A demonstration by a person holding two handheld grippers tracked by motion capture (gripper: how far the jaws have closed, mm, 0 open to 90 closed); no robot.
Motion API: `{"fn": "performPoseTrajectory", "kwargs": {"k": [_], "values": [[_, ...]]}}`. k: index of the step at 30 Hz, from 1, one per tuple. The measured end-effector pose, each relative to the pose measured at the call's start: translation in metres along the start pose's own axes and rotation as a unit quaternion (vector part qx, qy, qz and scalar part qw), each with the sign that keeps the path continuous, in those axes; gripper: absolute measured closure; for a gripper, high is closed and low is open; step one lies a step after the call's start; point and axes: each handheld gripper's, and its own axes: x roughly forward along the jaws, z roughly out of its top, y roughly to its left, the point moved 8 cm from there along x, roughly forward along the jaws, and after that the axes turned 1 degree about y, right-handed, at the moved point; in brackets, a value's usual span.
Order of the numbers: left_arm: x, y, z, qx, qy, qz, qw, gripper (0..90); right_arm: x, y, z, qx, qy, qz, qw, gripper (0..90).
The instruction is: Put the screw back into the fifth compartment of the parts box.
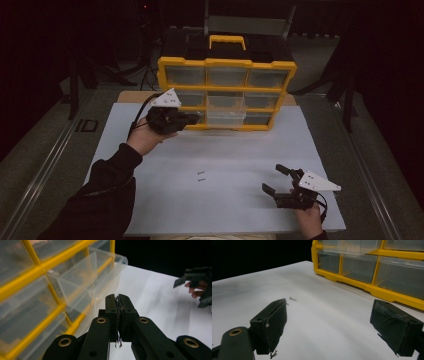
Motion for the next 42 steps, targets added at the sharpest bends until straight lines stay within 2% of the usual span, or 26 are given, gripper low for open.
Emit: {"fn": "performPoseTrajectory", "kwargs": {"k": [3, 4, 9, 13, 15, 16, 22, 28, 32, 33, 35, 37, 42], "values": [[0.001, 0.001, 0.003, 0.000, -0.002, 0.000, 1.0000, 88.4, 0.000, 0.000, 0.000, 0.000, 0.000, 0.000, 1.0000, 13.9], [0.007, 0.006, 0.017, -0.002, -0.009, -0.002, 1.0000, 88.4, 0.000, 0.000, 0.000, 0.000, 0.000, 0.000, 1.0000, 14.0], [0.020, 0.011, 0.033, -0.002, -0.020, -0.002, 0.9998, 88.4, 0.000, 0.000, 0.000, 0.001, 0.000, 0.002, 1.0000, 14.0], [0.032, 0.015, 0.040, -0.011, -0.031, 0.001, 0.9995, 88.4, 0.000, 0.000, 0.000, 0.001, -0.001, 0.003, 1.0000, 13.9], [0.032, 0.015, 0.040, -0.011, -0.031, 0.001, 0.9995, 88.4, -0.001, 0.000, 0.000, 0.001, -0.001, 0.003, 1.0000, 13.9], [0.041, 0.017, 0.043, -0.018, -0.038, 0.003, 0.9991, 88.4, -0.001, 0.000, 0.000, 0.002, -0.001, 0.003, 1.0000, 13.9], [0.057, 0.019, 0.042, -0.035, -0.037, 0.014, 0.9986, 88.3, -0.002, 0.000, 0.000, 0.004, -0.003, 0.005, 1.0000, 13.9], [0.067, 0.022, 0.039, -0.058, -0.023, 0.023, 0.9978, 88.3, -0.003, -0.001, 0.000, 0.003, -0.004, 0.006, 1.0000, 14.0], [0.072, 0.022, 0.037, -0.057, -0.014, 0.030, 0.9978, 88.2, -0.003, 0.000, 0.000, 0.003, -0.004, 0.007, 1.0000, 13.9], [0.073, 0.023, 0.036, -0.053, -0.009, 0.038, 0.9978, 88.0, -0.002, 0.000, 0.000, 0.003, -0.003, 0.007, 1.0000, 14.0], [0.076, 0.023, 0.034, -0.057, -0.005, 0.039, 0.9976, 83.7, -0.003, 0.000, 0.000, 0.003, -0.003, 0.007, 1.0000, 13.9], [0.077, 0.023, 0.033, -0.052, -0.001, 0.049, 0.9974, 81.1, -0.003, 0.000, 0.000, 0.002, -0.004, 0.007, 1.0000, 13.9], [0.076, 0.020, 0.035, -0.056, -0.006, 0.038, 0.9977, 68.2, -0.003, 0.000, 0.001, 0.003, -0.004, 0.007, 1.0000, 13.9]]}}
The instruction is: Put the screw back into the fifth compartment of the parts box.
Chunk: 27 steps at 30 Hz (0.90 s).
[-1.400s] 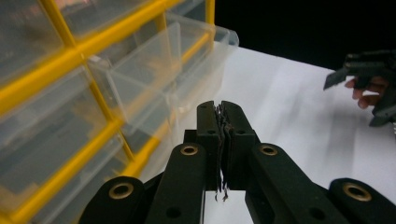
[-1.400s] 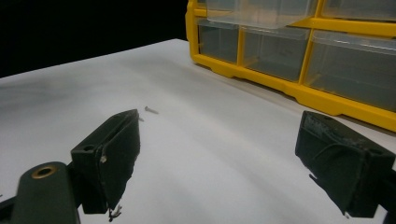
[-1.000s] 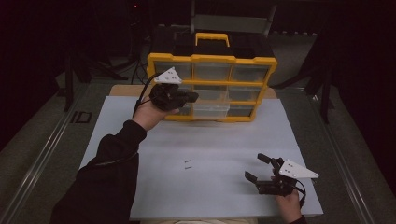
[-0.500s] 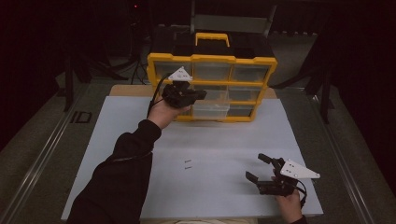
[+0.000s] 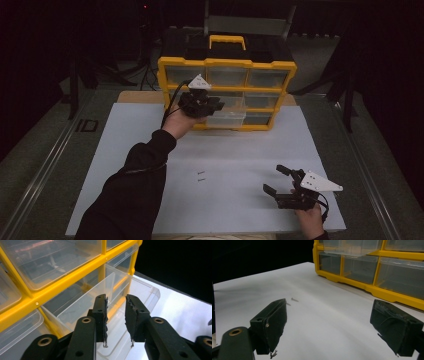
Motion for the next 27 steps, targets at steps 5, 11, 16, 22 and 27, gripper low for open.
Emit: {"fn": "performPoseTrajectory", "kwargs": {"k": [5, 11, 16, 22, 27], "values": [[-0.008, 0.002, 0.004, -0.013, -0.014, 0.011, 0.9998, 48.4, 0.000, 0.000, 0.000, 0.000, 0.001, 0.000, 1.0000, 13.9], [-0.018, 0.001, 0.003, -0.018, -0.010, 0.004, 0.9998, 33.7, 0.000, 0.000, 0.000, 0.000, 0.001, -0.001, 1.0000, 13.9], [-0.027, 0.003, -0.003, -0.025, -0.010, 0.024, 0.9993, 20.1, 0.000, 0.001, 0.000, 0.000, 0.001, -0.001, 1.0000, 14.0], [-0.043, 0.000, -0.014, -0.022, -0.021, 0.014, 0.9994, 19.2, 0.000, 0.001, 0.001, 0.002, -0.001, -0.001, 1.0000, 14.0], [-0.058, -0.001, -0.026, -0.027, -0.025, 0.018, 0.9992, 18.3, 0.000, 0.001, 0.000, 0.001, 0.000, 0.000, 1.0000, 13.9]]}}
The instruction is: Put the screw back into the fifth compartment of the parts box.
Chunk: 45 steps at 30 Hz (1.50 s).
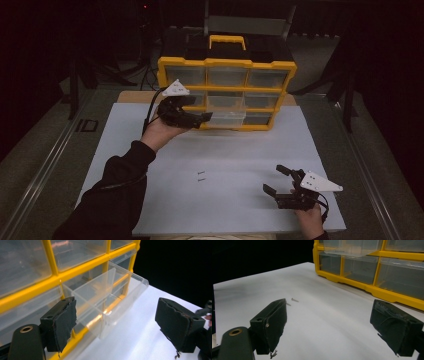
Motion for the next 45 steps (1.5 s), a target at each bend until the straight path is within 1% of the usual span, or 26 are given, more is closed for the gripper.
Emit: {"fn": "performPoseTrajectory", "kwargs": {"k": [4, 6, 8, 9, 10, 11, 12, 13, 15, 19, 23, 25, 27, 30, 34, 36, 39, 42, 43, 44, 45], "values": [[-0.012, -0.002, -0.008, -0.004, -0.007, -0.012, 0.9999, 18.3, 0.000, 0.000, 0.000, -0.001, 0.001, 0.000, 1.0000, 14.0], [-0.016, -0.003, -0.011, -0.005, -0.009, -0.014, 0.9999, 18.3, 0.000, 0.000, 0.000, 0.000, 0.000, 0.000, 1.0000, 13.9], [-0.020, -0.004, -0.016, -0.005, -0.009, -0.018, 0.9998, 18.3, 0.000, 0.000, 0.000, -0.001, 0.000, -0.001, 1.0000, 13.9], [-0.021, -0.005, -0.018, -0.003, -0.006, -0.017, 0.9998, 18.3, 0.000, 0.000, 0.000, -0.001, 0.000, -0.001, 1.0000, 14.0], [-0.023, -0.006, -0.021, -0.005, -0.005, -0.017, 0.9998, 18.3, 0.000, 0.000, 0.000, -0.001, 0.000, -0.001, 1.0000, 13.9], [-0.024, -0.007, -0.022, -0.005, -0.005, -0.022, 0.9997, 18.3, 0.000, 0.000, 0.000, -0.001, 0.000, -0.001, 1.0000, 14.0], [-0.025, -0.009, -0.026, -0.001, -0.004, -0.026, 0.9997, 18.3, 0.001, 0.000, 0.000, -0.001, 0.000, -0.001, 1.0000, 14.0], [-0.026, -0.011, -0.028, 0.003, -0.001, -0.024, 0.9997, 18.3, 0.001, 0.000, 0.000, 0.000, 0.001, 0.000, 1.0000, 14.0], [-0.028, -0.014, -0.033, 0.000, -0.002, -0.032, 0.9995, 18.3, 0.001, 0.000, 0.000, 0.000, 0.002, 0.000, 1.0000, 13.9], [-0.029, -0.019, -0.043, 0.002, 0.003, -0.038, 0.9993, 18.4, 0.001, 0.000, -0.001, -0.003, 0.003, -0.002, 1.0000, 14.0], [-0.028, -0.026, -0.055, 0.005, 0.008, -0.050, 0.9987, 18.4, 0.001, 0.000, -0.001, -0.002, 0.002, -0.001, 1.0000, 14.0], [-0.027, -0.030, -0.061, 0.004, 0.008, -0.061, 0.9981, 18.4, 0.002, 0.000, -0.001, 0.000, 0.002, 0.000, 1.0000, 14.0], [-0.026, -0.031, -0.066, 0.006, 0.009, -0.066, 0.9978, 18.4, 0.002, 0.001, -0.001, -0.001, 0.003, 0.000, 1.0000, 14.0], [-0.023, -0.036, -0.076, 0.013, 0.011, -0.078, 0.9968, 19.6, 0.002, 0.001, -0.001, -0.003, 0.003, 0.000, 1.0000, 14.0], [-0.016, -0.043, -0.092, 0.015, 0.020, -0.097, 0.9949, 21.5, 0.002, 0.001, 0.000, -0.002, 0.002, -0.001, 1.0000, 14.0], [-0.011, -0.044, -0.100, 0.017, 0.030, -0.101, 0.9943, 22.9, 0.002, 0.001, 0.000, -0.002, 0.002, 0.000, 1.0000, 14.0], [-0.005, -0.046, -0.111, 0.019, 0.037, -0.110, 0.9930, 26.4, 0.002, 0.001, 0.000, -0.003, 0.002, 0.000, 1.0000, 13.9], [0.000, -0.047, -0.121, 0.023, 0.044, -0.112, 0.9924, 28.4, 0.001, 0.001, 0.000, -0.003, 0.002, -0.001, 1.0000, 14.0], [0.003, -0.046, -0.126, 0.024, 0.050, -0.110, 0.9923, 29.6, 0.001, 0.001, 0.000, -0.002, 0.001, -0.001, 1.0000, 14.0], [0.004, -0.046, -0.129, 0.021, 0.053, -0.115, 0.9918, 29.7, 0.001, 0.001, 0.000, -0.002, 0.001, -0.001, 1.0000, 14.0], [0.005, -0.045, -0.131, 0.022, 0.056, -0.113, 0.9918, 29.7, 0.001, 0.001, 0.000, -0.003, 0.001, 0.000, 1.0000, 14.0]]}}
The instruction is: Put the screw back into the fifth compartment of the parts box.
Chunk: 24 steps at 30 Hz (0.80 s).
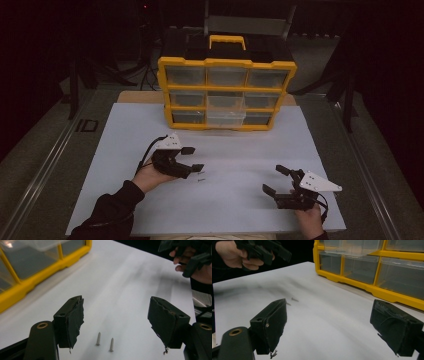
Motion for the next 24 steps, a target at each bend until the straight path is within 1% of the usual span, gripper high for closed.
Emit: {"fn": "performPoseTrajectory", "kwargs": {"k": [1, 5, 9, 11, 14, 22, 24], "values": [[0.002, 0.002, -0.003, 0.000, 0.004, 0.005, 1.0000, 29.7, 0.000, 0.000, 0.000, 0.000, 0.000, 0.000, 1.0000, 14.0], [0.007, 0.007, -0.011, -0.005, 0.008, 0.003, 1.0000, 31.2, 0.000, 0.000, 0.000, -0.001, 0.000, 0.000, 1.0000, 14.0], [0.012, 0.009, -0.017, -0.007, 0.008, -0.007, 0.9999, 36.8, 0.000, 0.000, 0.000, 0.000, 0.000, 0.000, 1.0000, 14.0], [0.015, 0.009, -0.021, -0.004, 0.015, -0.009, 0.9998, 39.3, 0.000, 0.000, 0.000, 0.000, 0.000, 0.000, 1.0000, 14.0], [0.020, 0.009, -0.026, -0.005, 0.022, -0.015, 0.9996, 43.0, 0.000, 0.000, 0.000, 0.000, 0.000, 0.000, 1.0000, 14.0], [0.031, 0.012, -0.033, -0.011, 0.039, -0.019, 0.9990, 47.2, -0.001, 0.000, 0.000, 0.001, 0.000, 0.001, 1.0000, 14.0], [0.034, 0.013, -0.036, -0.007, 0.044, -0.019, 0.9988, 49.6, -0.001, 0.000, 0.000, 0.001, -0.001, 0.002, 1.0000, 14.0]]}}
